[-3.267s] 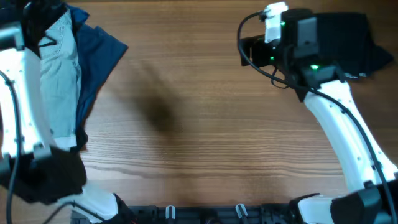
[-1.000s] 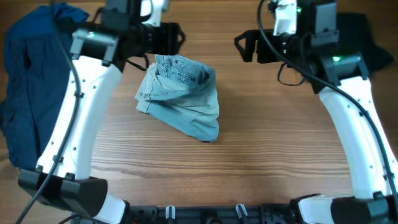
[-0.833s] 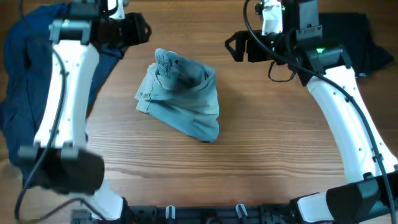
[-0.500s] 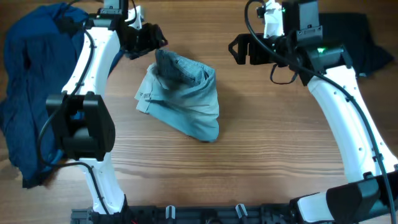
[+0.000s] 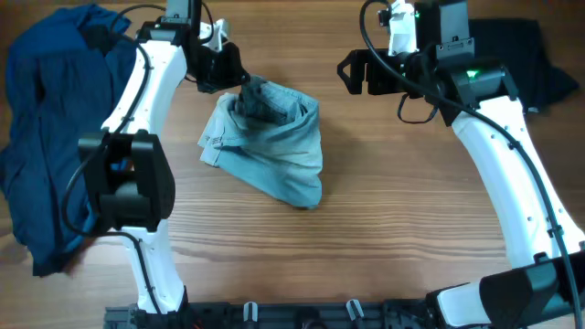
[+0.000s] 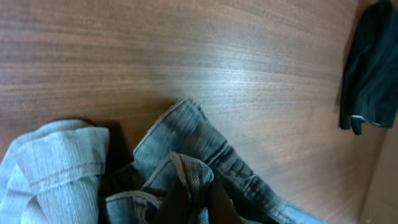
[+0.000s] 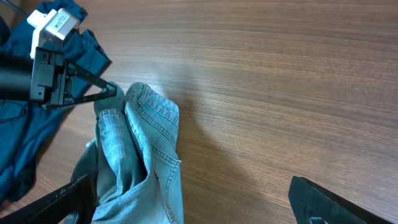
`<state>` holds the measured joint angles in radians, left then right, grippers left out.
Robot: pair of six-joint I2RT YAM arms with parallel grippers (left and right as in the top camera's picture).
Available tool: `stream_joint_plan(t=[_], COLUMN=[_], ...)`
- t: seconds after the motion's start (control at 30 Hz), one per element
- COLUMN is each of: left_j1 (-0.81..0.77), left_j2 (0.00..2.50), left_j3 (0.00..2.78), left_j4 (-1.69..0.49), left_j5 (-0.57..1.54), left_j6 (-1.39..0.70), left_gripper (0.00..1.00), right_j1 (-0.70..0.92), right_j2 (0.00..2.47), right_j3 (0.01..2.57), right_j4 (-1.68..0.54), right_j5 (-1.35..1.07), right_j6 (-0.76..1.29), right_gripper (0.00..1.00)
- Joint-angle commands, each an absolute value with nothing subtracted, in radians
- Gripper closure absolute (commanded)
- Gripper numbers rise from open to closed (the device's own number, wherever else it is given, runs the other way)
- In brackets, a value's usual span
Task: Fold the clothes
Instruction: 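Grasp the shorts waistband with both grippers and lift it up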
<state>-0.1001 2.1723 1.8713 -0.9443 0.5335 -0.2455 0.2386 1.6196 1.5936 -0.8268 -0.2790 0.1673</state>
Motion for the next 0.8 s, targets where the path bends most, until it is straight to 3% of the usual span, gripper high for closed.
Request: stream_joint_plan(t=[0.0, 0.13, 0.27, 0.47, 0.77], left_j1=[-0.102, -0.073, -0.155, -0.353, -0.361], left_j2=[2.162, 1.982, 1.818, 1.658, 1.657], left_j3=[1.880, 2.127, 2.314, 2.319, 2.319], left_j4=[-0.965, -0.962, -0.943, -0.955, -1.007], left_j5=[0.575, 0.587, 0.558, 0.443, 0.413], left_j6=[-0.236, -0.197, -0.137, 0.028, 0.049], left_gripper=[0.96, 0.96, 0.96, 0.96, 0.96], right_j1=[0.235, 0.236, 0.235, 0.235, 0.205], right_j2=[1.620, 1.620, 1.620, 1.620, 1.622], right_j3=[1.599, 1.599, 1.599, 1.599, 1.597], right_j4=[-0.820, -0.793, -0.760, -0.661, -0.654], right_j5=[-0.258, -0.259, -0.301, -0.454, -0.474], right_j6=[0.156, 0.157, 0.160, 0.160, -0.002], right_gripper=[0.01, 0.00, 0.00, 0.00, 0.00])
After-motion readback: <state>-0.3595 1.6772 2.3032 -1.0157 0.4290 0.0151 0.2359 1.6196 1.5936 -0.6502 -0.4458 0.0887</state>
